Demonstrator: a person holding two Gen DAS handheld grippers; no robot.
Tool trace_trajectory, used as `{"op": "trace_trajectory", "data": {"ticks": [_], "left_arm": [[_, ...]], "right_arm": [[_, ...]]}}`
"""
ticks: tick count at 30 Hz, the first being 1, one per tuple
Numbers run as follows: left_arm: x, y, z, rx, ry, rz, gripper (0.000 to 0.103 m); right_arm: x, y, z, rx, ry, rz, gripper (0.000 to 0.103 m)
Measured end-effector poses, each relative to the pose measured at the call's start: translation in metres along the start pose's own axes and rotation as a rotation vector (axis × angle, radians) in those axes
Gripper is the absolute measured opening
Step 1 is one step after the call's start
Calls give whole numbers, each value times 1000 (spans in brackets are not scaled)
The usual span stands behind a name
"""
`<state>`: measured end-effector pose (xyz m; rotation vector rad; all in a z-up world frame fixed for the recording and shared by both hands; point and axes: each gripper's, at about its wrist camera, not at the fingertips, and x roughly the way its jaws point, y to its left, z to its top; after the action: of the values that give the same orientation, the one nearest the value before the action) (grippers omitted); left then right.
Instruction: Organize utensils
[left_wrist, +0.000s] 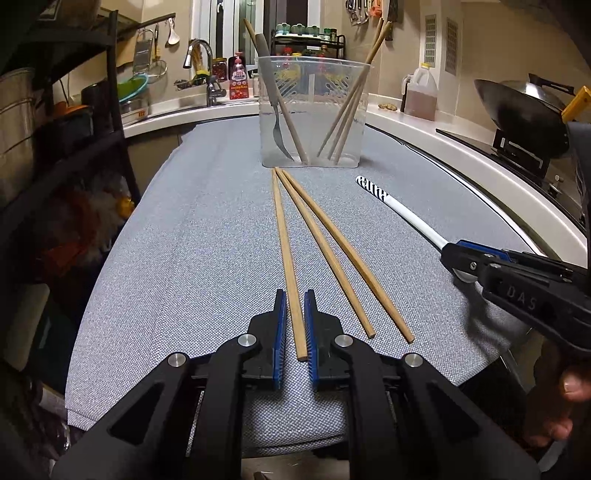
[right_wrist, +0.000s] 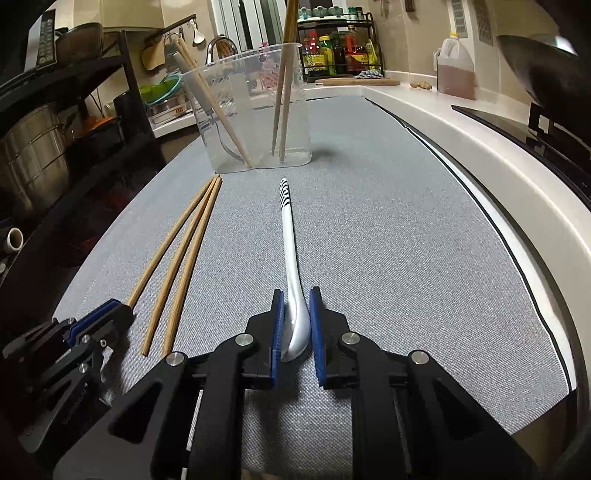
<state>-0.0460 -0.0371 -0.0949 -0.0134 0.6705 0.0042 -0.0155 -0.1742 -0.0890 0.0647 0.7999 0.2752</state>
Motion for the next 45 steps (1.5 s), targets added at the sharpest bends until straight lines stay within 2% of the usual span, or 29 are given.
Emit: {"op": "trace_trajectory", "data": {"ticks": [6, 10, 21, 27, 32, 37, 39, 45], "left_arm": [[1, 3, 1, 13, 2, -23, 10], [2, 6, 3, 18, 15, -50, 10], [2, 1, 1, 20, 5, -13, 10], [2, 3, 3, 12, 20, -30, 10], [2, 6, 3, -2, 28, -52, 10], [2, 8, 3, -13, 27, -61, 10], [2, 8, 2, -22, 19, -57, 10], [2, 3, 2, -1, 6, -32, 10]], "right_arm": [[-8, -4, -5, 14, 7, 24, 32], [-12, -10, -8, 42, 8, 29, 32], [-20, -14, -21, 66, -31, 41, 31], [-22, -27, -22, 175, -34, 130, 33], [-17, -38, -19, 283, -24, 167, 32], [-12, -32, -14, 285, -18, 143, 30], [-9, -29, -13, 269, -17, 121, 21], [-11, -12, -15, 181, -43, 42, 20]]}}
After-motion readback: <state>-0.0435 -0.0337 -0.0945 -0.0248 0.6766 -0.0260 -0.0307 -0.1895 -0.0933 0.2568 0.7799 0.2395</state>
